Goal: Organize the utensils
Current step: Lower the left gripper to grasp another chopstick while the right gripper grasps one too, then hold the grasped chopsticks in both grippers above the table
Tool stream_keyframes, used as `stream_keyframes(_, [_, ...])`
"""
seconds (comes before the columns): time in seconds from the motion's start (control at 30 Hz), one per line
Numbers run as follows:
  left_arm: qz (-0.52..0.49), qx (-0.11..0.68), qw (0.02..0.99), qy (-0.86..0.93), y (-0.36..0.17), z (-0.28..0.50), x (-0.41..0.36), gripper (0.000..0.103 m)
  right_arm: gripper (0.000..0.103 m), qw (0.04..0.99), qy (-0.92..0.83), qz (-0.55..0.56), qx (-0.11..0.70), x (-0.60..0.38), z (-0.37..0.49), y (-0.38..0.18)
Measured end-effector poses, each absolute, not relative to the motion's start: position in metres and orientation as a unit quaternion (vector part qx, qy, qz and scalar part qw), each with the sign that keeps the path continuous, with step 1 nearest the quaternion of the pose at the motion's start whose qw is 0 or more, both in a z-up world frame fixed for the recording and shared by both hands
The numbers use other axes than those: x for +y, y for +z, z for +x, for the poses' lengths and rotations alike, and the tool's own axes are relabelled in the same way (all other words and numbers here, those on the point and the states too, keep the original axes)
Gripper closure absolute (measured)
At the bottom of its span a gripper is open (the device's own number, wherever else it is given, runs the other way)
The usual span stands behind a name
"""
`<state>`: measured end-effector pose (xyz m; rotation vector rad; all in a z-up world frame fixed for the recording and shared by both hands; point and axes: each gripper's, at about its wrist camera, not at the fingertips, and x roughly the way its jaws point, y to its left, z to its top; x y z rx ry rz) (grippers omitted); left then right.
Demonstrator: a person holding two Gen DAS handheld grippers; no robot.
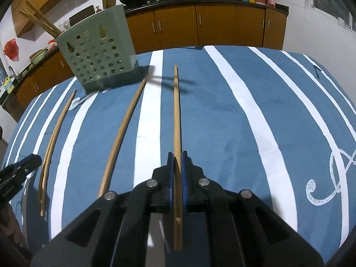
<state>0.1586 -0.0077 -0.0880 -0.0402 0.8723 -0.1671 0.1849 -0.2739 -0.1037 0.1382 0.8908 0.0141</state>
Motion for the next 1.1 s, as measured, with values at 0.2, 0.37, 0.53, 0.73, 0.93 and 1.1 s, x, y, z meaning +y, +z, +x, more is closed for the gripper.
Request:
stream_keyframes(0.2, [0.006, 0.428, 0.901, -0.068, -0.092, 0.166, -0.018, 0.077, 0.095, 0.902, 0.006, 0.056, 0.428, -0.273, 0.184, -0.104])
stream_keyframes(0.37, [0.01, 0.427, 0.903, -0.051, -0.092, 0.177, -0.022, 0.077, 0.091, 0.902, 0.019, 0.056, 0.429, -0.266, 0.186, -0.103])
stream_keyframes(0.53, [0.001, 0.429, 0.903, -0.035, -0.091, 0.18, -0.008, 0.094, 0.094, 0.902, 0.02, 0.049, 0.428, -0.263, 0.189, -0.103])
stream_keyframes(0.73, [-0.005, 0.431, 0.902, 0.003, -0.09, 0.176, 0.034, 0.094, 0.095, 0.903, 0.003, 0.058, 0.425, -0.275, 0.19, -0.103])
stream_keyframes(0.93, [-0.028, 0.431, 0.902, 0.01, -0.089, 0.176, 0.057, 0.094, 0.094, 0.903, 0.003, 0.06, 0.426, -0.279, 0.19, -0.103])
stream_keyframes(1.1, [-0.051, 0.428, 0.902, -0.01, -0.089, 0.173, 0.055, 0.093, 0.091, 0.903, 0.011, 0.043, 0.427, -0.272, 0.19, -0.103])
